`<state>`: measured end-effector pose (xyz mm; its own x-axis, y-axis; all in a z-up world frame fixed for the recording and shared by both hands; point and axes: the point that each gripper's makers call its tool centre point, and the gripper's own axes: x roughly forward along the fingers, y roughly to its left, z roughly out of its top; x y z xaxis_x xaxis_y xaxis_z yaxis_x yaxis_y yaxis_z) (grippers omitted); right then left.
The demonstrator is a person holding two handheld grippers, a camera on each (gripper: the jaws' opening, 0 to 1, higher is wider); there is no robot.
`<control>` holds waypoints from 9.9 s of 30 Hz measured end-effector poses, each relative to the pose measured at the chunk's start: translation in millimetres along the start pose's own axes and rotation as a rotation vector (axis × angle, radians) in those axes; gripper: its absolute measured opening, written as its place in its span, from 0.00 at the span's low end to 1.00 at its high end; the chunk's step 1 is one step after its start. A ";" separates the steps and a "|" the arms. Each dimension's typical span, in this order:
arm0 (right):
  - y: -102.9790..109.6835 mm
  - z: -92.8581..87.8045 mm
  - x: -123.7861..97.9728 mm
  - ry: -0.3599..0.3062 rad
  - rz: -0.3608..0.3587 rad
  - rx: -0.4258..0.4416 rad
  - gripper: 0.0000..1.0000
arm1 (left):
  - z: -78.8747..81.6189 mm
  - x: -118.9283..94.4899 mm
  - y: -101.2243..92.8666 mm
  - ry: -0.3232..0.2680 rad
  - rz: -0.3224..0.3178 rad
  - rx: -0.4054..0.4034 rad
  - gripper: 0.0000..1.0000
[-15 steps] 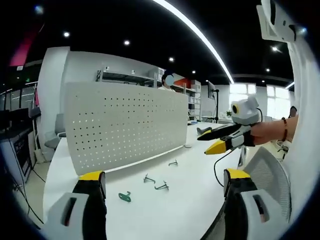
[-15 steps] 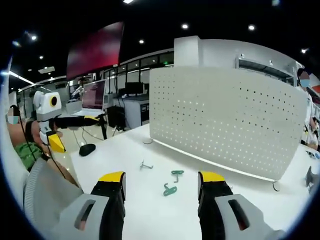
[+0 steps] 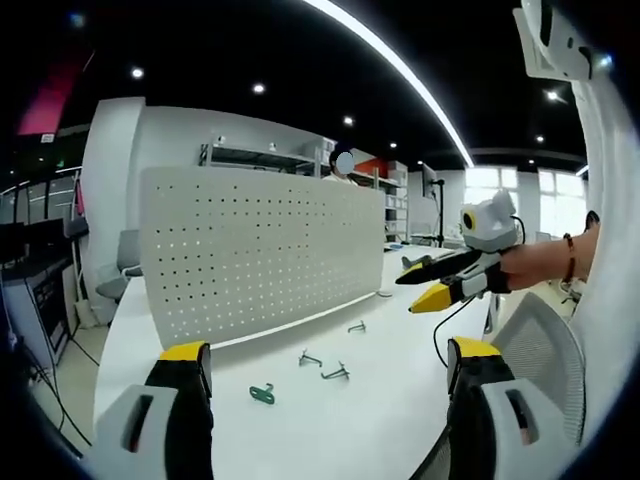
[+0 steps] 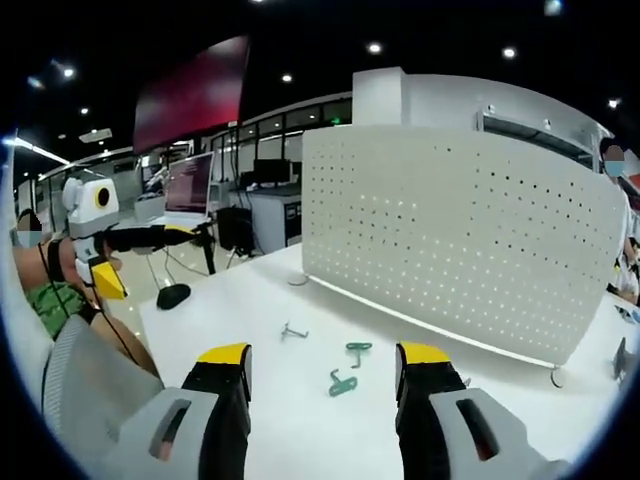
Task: Insert the hook assembly into the mounting plate slot until the hook locks in place.
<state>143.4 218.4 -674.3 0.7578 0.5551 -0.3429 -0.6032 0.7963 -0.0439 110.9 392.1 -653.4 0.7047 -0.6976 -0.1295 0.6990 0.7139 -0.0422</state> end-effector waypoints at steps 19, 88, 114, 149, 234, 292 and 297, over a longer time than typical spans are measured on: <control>0.4 -14.1 10.1 0.063 0.017 0.028 0.56 | -8.3 -7.5 -6.4 0.016 0.018 -0.013 1.00; -13.6 -118.9 97.8 0.440 0.016 0.233 0.36 | -32.9 -1.8 3.0 0.031 0.028 -0.088 0.99; -18.4 -140.7 127.0 0.553 -0.019 0.301 0.25 | -38.8 -7.7 5.5 0.023 0.061 -0.118 0.98; -33.8 -149.8 134.1 0.594 -0.032 0.206 0.02 | -38.8 -11.9 7.7 0.037 0.065 -0.120 0.96; 10.5 16.1 12.7 -0.119 0.199 0.111 0.02 | 29.0 65.2 -96.1 -0.067 0.071 -0.216 0.79; 47.1 35.8 -1.3 -0.217 0.302 0.110 0.02 | 23.1 74.0 -80.7 -0.166 0.025 -0.647 0.09; 48.6 37.7 0.3 -0.217 0.305 0.108 0.02 | 25.6 73.8 -79.3 -0.182 0.023 -0.676 0.07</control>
<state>123.7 266.3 -641.1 0.5899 0.7988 -0.1178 -0.7880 0.6014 0.1319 110.6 282.5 -634.3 0.7688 -0.6389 0.0282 0.4965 0.5685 -0.6560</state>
